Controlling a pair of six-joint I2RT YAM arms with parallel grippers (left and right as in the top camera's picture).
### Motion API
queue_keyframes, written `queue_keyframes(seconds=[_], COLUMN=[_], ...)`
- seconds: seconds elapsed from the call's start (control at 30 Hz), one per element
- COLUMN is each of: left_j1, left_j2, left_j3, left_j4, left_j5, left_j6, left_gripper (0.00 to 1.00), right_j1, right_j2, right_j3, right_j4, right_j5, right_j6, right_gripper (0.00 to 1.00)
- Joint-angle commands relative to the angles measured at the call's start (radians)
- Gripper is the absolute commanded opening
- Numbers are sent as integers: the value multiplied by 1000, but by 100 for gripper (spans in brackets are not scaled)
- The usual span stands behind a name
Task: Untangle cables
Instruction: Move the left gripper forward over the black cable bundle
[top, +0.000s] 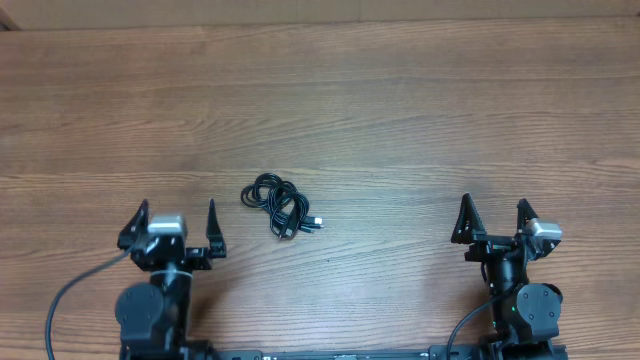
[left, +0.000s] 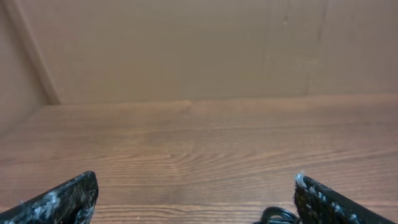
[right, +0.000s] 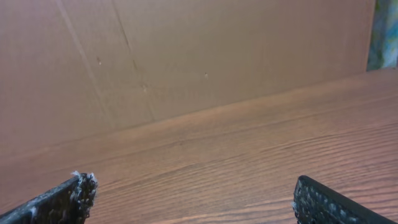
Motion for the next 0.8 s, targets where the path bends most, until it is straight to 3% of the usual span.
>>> queue_keyframes(seconds=[0.0, 0.1, 0.3, 0.43, 0.57, 0.77], left_j1=[4, 4, 3, -5, -30, -88], left_j2=[129, 385, 631, 772, 892, 1008], left_j3=[111, 321, 603, 787, 904, 974], left_j4=[-8, -91, -245, -450, -619, -731], left_j5=[90, 119, 184, 184, 191, 191], left_j6=[62, 64, 64, 63, 63, 63], left_gripper=[100, 100, 100, 99, 100, 100], right_j1=[-6, -6, -6, -6, -6, -6], right_j2=[-7, -7, -7, -7, -7, -7], right_j3=[-10, -10, -10, -10, -10, -10], right_j4=[4, 4, 4, 4, 4, 4], right_j5=[-4, -4, -4, -4, -4, -4], right_j6=[-2, -2, -2, -2, -2, -2], right_gripper=[100, 100, 100, 100, 100, 100])
